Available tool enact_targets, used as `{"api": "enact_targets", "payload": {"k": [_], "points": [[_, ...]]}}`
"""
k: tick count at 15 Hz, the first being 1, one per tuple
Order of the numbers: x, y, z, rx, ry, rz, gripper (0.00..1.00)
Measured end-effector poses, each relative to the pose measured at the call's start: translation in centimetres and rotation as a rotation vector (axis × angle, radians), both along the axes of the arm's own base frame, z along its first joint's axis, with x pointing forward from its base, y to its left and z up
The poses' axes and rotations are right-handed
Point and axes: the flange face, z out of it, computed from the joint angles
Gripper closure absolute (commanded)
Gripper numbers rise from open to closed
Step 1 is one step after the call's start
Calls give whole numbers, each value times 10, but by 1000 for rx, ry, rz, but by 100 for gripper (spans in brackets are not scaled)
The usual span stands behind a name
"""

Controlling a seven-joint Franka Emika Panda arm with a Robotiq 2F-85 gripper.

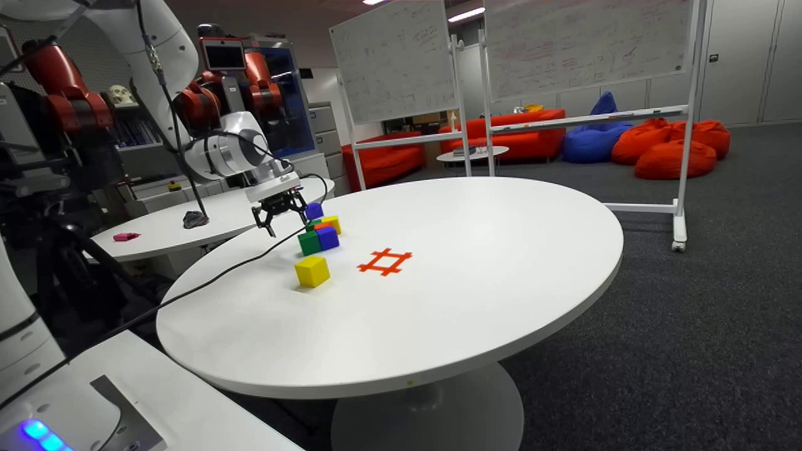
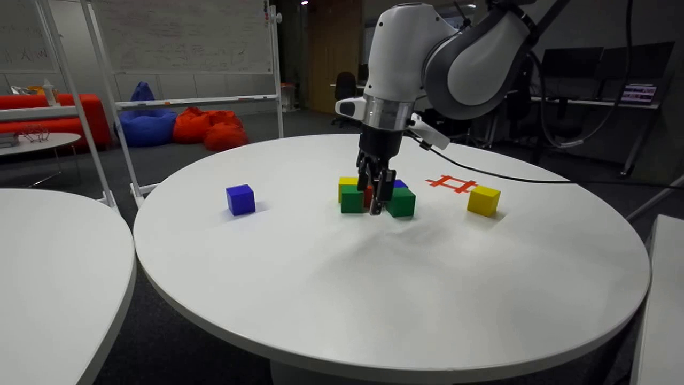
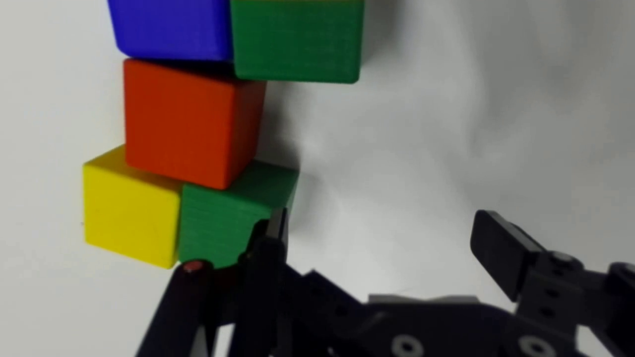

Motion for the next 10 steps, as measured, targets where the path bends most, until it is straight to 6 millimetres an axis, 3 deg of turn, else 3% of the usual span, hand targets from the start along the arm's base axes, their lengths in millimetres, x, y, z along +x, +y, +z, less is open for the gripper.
{"api": "enact_targets", "payload": {"k": [3,10], "points": [[9,-12,4,29,-30,-32,0],[8,-10,0,27,-24,-29,0]]}}
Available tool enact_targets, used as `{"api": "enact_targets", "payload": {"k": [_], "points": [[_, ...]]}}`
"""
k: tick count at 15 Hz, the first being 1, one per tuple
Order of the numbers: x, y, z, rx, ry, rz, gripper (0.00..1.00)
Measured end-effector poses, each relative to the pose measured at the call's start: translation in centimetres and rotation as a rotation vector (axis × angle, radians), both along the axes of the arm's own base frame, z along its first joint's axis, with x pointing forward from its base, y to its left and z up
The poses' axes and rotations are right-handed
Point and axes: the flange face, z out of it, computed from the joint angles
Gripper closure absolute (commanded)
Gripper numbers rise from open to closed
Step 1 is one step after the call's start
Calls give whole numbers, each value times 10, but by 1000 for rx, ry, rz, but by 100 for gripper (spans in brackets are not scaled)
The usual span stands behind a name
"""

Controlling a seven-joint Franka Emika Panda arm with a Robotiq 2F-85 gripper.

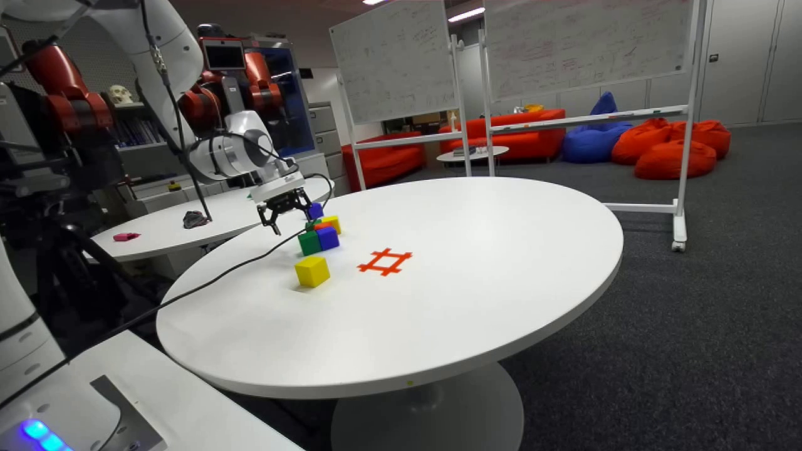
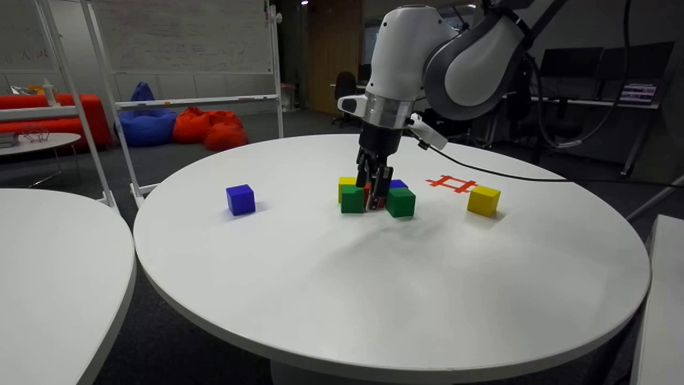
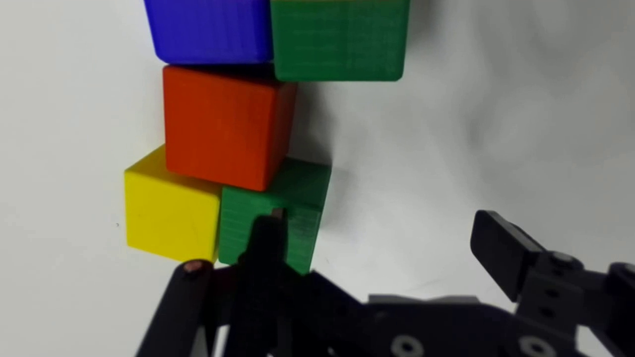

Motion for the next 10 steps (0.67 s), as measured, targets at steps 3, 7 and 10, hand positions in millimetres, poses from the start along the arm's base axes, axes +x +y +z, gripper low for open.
{"api": "enact_targets", "payload": {"k": [3,7,10], "points": [[-2,-3,-4,-15,27,-27,0],[-3,-10,-9,-26,70,-85,0],[-2,-14,-10,-24,84,-119,0]]}}
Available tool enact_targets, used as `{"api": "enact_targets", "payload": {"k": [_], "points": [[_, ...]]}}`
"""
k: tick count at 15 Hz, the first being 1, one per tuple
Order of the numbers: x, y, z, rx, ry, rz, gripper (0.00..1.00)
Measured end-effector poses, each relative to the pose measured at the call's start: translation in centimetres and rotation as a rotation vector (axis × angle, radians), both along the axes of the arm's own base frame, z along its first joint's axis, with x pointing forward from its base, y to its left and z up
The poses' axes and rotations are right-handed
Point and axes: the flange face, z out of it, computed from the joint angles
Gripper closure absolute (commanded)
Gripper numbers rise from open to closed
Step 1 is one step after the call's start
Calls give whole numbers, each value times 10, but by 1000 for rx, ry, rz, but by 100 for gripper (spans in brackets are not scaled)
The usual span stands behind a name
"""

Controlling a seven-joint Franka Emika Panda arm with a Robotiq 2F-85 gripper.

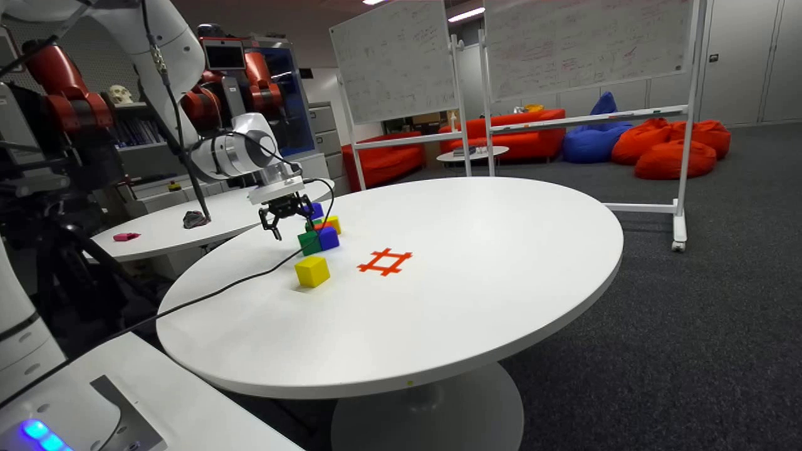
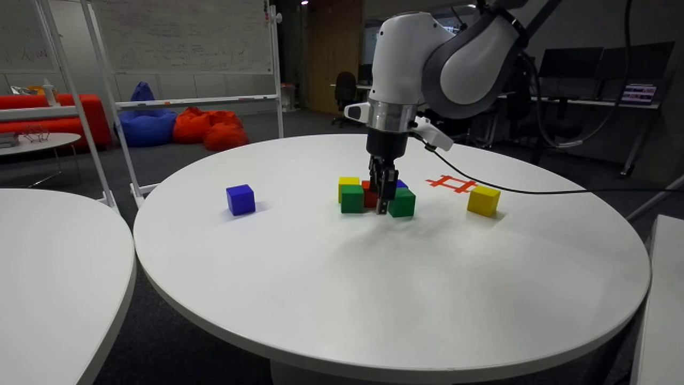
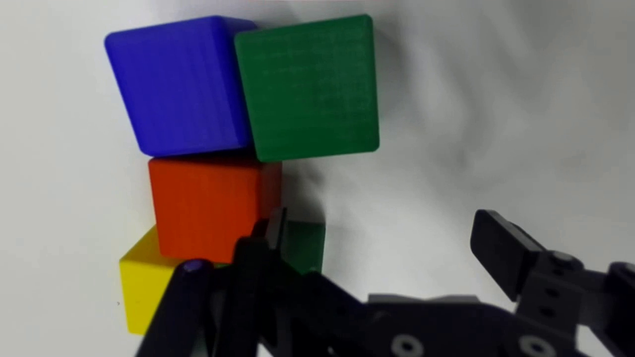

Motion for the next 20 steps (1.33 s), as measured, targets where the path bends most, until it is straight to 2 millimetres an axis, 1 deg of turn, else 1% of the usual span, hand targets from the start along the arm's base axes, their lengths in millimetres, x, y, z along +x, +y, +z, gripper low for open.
{"api": "enact_targets", "payload": {"k": [5,13,20], "points": [[2,-5,0,11,7,-37,0],[7,-21,1,33,19,-99,0],[6,-22,1,33,21,-102,0]]}}
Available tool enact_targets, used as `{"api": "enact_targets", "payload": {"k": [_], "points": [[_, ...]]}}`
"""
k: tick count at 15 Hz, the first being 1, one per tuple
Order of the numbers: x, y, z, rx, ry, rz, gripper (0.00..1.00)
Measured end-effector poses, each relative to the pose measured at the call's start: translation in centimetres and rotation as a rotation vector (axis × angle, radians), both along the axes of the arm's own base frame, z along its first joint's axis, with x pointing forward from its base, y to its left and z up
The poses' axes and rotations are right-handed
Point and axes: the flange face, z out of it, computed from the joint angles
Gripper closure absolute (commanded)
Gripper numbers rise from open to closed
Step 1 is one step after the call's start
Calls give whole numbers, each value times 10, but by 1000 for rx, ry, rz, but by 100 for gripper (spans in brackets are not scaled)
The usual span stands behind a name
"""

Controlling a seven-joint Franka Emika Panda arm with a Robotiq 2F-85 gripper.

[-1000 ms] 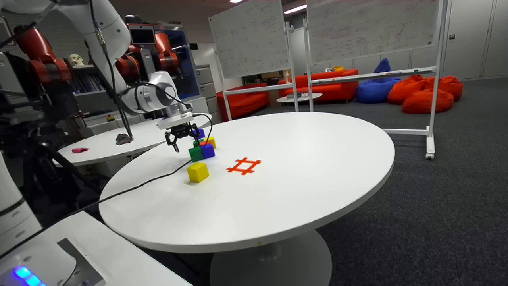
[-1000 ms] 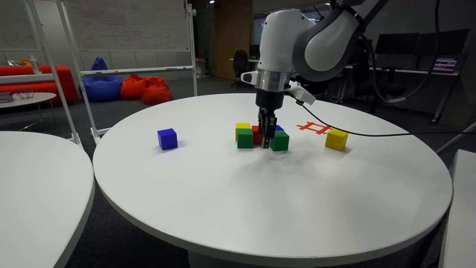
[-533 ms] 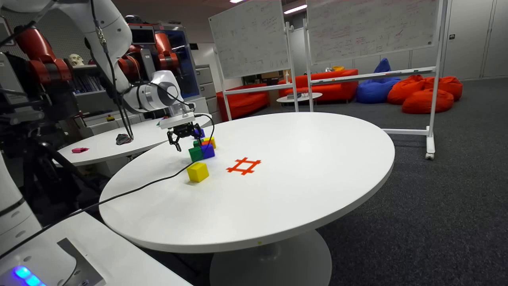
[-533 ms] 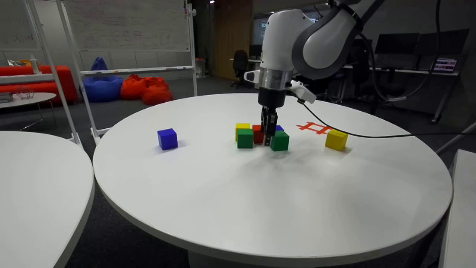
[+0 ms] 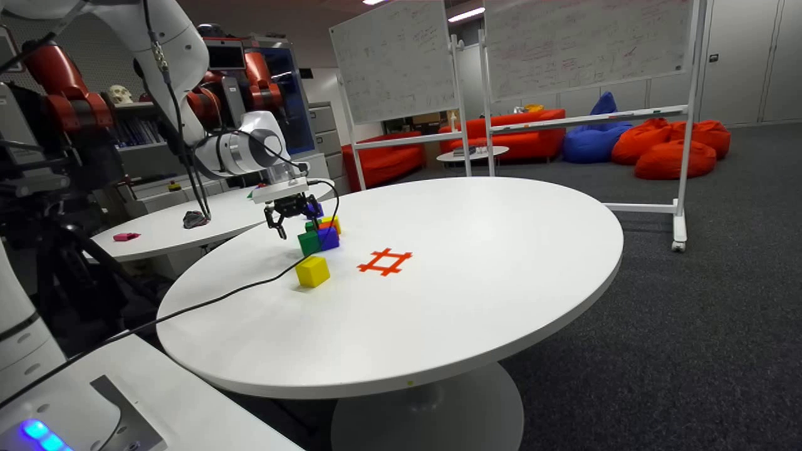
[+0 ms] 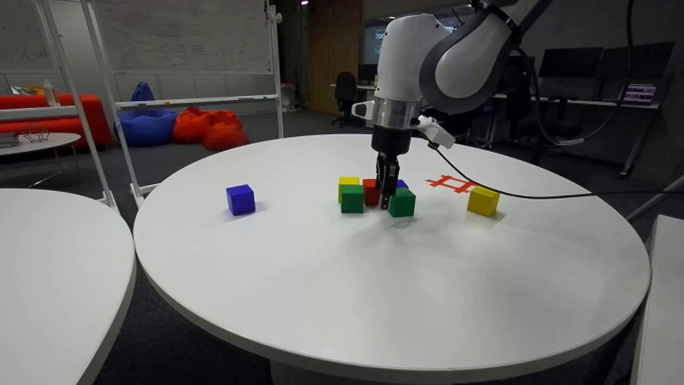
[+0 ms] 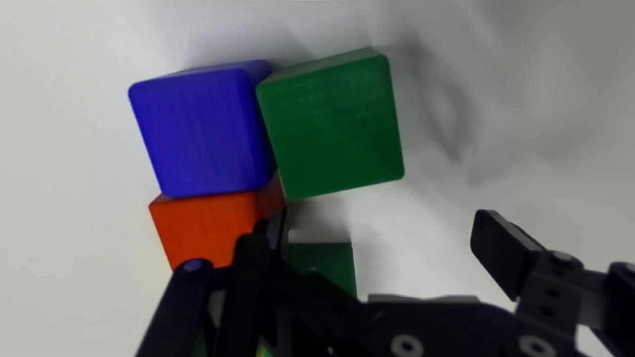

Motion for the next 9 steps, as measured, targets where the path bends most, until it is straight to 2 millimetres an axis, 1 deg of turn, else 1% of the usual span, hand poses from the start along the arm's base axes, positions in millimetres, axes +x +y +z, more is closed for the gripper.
{"api": "enact_targets", "payload": {"k": [9], "points": [[0,2,-2,1,3,2,0]]}}
